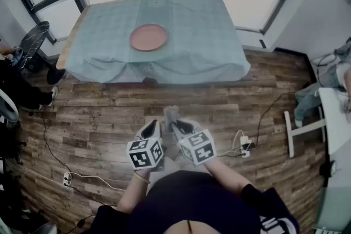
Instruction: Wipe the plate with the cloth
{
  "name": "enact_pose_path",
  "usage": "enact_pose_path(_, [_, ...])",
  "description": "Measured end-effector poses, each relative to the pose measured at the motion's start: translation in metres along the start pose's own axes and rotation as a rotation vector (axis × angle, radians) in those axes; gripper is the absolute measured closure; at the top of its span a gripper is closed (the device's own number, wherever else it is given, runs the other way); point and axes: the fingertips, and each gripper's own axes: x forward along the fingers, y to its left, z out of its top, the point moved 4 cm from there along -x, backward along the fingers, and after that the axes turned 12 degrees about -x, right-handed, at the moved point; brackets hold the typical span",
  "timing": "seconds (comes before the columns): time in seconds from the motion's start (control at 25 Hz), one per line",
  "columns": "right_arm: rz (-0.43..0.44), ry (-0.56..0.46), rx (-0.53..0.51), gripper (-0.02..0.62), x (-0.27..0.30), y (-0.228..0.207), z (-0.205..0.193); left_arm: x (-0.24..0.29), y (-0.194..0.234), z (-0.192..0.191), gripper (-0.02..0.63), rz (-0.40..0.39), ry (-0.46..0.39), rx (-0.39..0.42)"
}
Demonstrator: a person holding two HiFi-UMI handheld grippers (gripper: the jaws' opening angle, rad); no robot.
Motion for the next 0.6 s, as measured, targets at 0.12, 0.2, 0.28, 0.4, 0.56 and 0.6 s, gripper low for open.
enact_pose_path(0.12, [0.006,0.003,0.001,0.563,-0.0005,0.0034,-0.0035,-0.0030,0.0010,-0.0032,0.577,0.002,0.000,-0.002])
enact_pose_path(0.2, [0.011,0.004,-0.004,0.563,-0.0006,0.0042,-0.0046,-0.0033,0.0011,-0.0047,0.577,0.007,-0.001,-0.005])
enact_pose_path(0.28, [0.014,0.006,-0.009,0.563,-0.0013,0.0043,-0.0055,-0.0037,0.0008,-0.0064,0.577,0.010,-0.001,-0.010])
enact_pose_path(0.4, [0.021,0.009,-0.008,0.563,-0.0014,0.0041,-0.0085,-0.0049,0.0022,-0.0091,0.577,0.016,0.002,-0.013])
enact_pose_path(0.56, [0.019,0.007,-0.003,0.563,-0.0020,-0.0016,-0.0073,-0.0021,0.0010,-0.0072,0.577,0.023,0.006,-0.018])
enact_pose_path(0.6, [0.014,0.001,0.001,0.563,-0.0023,-0.0039,-0.0057,-0.0009,0.0001,-0.0061,0.577,0.023,0.006,-0.019])
